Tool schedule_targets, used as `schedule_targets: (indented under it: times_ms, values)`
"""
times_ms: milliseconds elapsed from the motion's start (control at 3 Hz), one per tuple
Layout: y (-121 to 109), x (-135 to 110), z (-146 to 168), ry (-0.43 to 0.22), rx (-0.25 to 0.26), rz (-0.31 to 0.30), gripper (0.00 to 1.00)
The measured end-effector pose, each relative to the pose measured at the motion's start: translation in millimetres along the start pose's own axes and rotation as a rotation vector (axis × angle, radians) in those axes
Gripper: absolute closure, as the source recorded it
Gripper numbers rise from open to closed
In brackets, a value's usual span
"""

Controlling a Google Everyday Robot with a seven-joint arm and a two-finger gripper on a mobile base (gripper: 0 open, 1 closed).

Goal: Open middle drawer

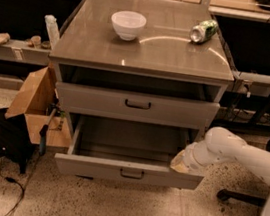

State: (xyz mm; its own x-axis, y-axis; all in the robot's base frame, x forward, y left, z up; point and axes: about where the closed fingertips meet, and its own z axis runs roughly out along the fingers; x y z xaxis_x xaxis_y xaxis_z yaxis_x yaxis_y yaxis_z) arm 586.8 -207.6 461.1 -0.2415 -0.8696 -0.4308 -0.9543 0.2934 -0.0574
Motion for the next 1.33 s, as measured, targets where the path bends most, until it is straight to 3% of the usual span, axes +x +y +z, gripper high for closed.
schedule_targets:
  times_ms: [333, 667, 1333]
  values:
    - [36.4, 26.3, -27.3, 0.006, -0.037, 0.045, 1.0]
    - [41.2, 30.9, -30.1, 0.008, -0.041, 0.052, 1.0]
    - [35.9, 22.5, -24.2, 0.008, -0.032, 0.039, 0.58]
